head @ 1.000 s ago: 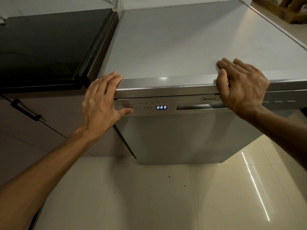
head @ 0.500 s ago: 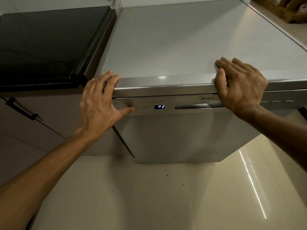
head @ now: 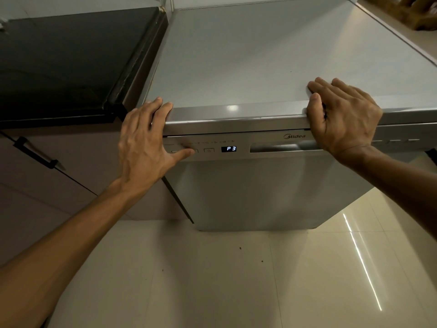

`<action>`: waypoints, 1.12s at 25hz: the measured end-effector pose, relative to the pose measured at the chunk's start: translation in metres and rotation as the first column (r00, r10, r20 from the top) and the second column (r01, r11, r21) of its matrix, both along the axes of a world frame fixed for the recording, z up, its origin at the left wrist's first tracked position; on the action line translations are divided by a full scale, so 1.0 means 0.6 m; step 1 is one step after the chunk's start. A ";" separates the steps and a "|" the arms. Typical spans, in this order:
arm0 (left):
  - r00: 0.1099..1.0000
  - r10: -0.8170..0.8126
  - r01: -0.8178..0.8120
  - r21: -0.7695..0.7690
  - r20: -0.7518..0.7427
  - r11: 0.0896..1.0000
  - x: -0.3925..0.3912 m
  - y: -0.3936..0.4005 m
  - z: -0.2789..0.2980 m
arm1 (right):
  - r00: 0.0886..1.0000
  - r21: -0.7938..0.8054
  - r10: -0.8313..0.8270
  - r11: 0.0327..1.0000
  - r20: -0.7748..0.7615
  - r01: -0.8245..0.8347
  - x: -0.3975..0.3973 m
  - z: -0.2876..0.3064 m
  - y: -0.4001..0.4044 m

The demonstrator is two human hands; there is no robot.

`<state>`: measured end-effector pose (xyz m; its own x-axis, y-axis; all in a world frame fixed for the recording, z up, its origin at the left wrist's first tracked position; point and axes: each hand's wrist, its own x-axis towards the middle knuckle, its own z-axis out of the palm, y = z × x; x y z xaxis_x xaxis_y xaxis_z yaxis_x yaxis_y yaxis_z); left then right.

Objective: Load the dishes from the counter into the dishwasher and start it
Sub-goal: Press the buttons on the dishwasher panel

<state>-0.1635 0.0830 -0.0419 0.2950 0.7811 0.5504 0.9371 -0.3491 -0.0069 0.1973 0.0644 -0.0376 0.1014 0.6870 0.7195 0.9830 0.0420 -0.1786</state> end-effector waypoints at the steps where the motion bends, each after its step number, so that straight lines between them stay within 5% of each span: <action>1: 1.000 0.004 -0.004 0.000 -0.001 1.000 0.000 0.000 0.000 | 1.000 -0.008 -0.001 1.000 -0.004 0.001 -0.001 0.001 -0.001; 19: 0.996 0.045 -0.044 -0.016 0.081 0.999 0.016 -0.008 0.003 | 0.991 -0.303 0.132 0.945 0.018 -0.120 0.011 0.024 -0.042; 28: 0.981 0.028 -0.037 0.044 0.191 0.998 0.027 -0.008 -0.009 | 0.992 -0.471 0.071 0.882 0.101 -0.015 0.211 0.030 -0.127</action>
<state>-0.1471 0.0784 -0.0471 0.1563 0.7607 0.6301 0.9337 -0.3218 0.1570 0.3242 -0.0120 -0.0194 0.0023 0.9482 0.3177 0.9967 0.0234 -0.0771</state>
